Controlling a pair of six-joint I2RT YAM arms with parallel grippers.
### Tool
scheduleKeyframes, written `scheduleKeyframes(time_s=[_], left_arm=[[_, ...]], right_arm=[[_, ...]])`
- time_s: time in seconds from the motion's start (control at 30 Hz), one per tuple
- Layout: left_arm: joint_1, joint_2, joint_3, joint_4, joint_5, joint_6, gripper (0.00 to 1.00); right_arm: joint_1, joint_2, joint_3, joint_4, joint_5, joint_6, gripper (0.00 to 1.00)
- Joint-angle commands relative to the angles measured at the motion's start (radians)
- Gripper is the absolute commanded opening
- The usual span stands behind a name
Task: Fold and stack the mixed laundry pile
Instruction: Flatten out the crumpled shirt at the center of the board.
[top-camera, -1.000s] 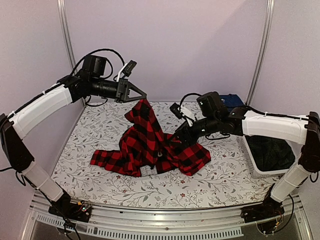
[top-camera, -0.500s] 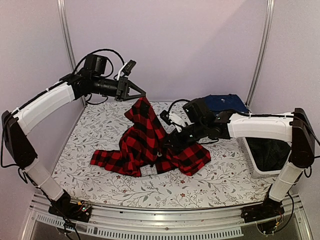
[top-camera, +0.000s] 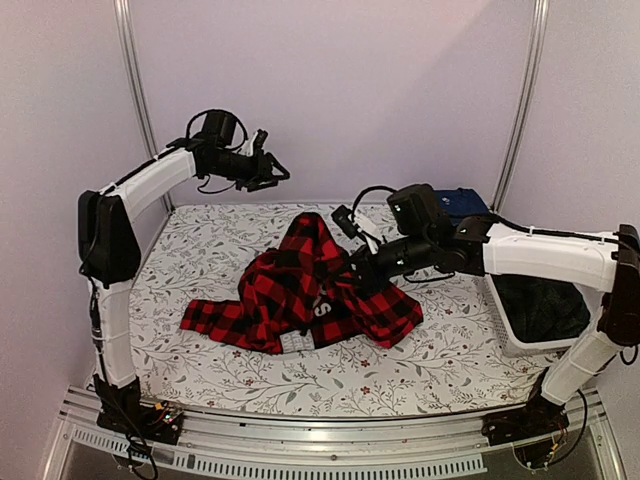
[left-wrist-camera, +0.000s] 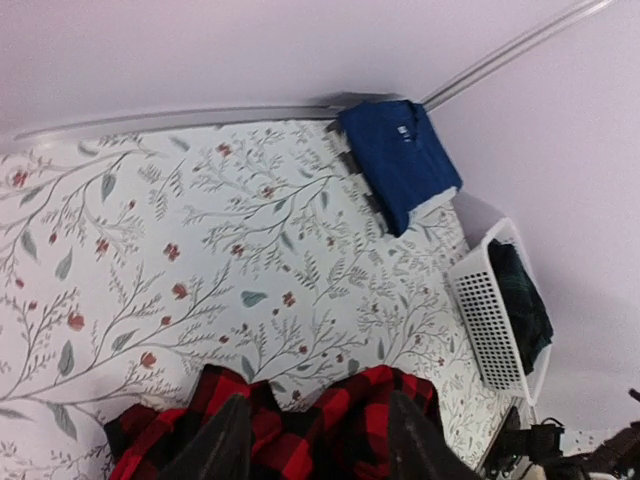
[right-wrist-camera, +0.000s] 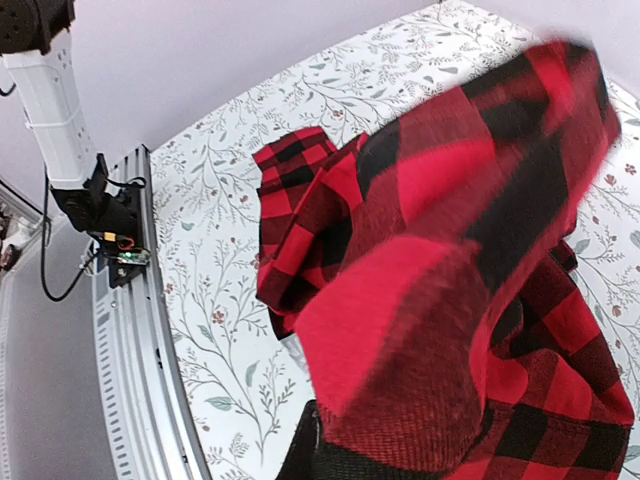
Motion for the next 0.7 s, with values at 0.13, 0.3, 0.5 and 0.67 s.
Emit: scheduleKeyframes(time_s=[0.13,0.3,0.5,0.67], left_arm=[[-0.052,-0.548,-0.725,0.127,-0.144,-0.029,0.78],[-0.205,-0.884,-1.138,0.26,-0.232,-0.102,0.86],[-0.426,-0.782,-1.134,0.244,-0.362,-0.087,0.9],[-0.465,-0.576,-0.991,0.219,-0.43,0.012,0.96]], right_arm=[[-0.1,0.041,0.011,0.102,-0.167,0.185,0.0],[-0.136,0.072,0.042,0.127,-0.208,0.262,0.0],[-0.156,0.078,0.046,0.113,-0.244,0.272,0.0],[-0.158,0.078,0.049,0.105,-0.261,0.266,0.0]])
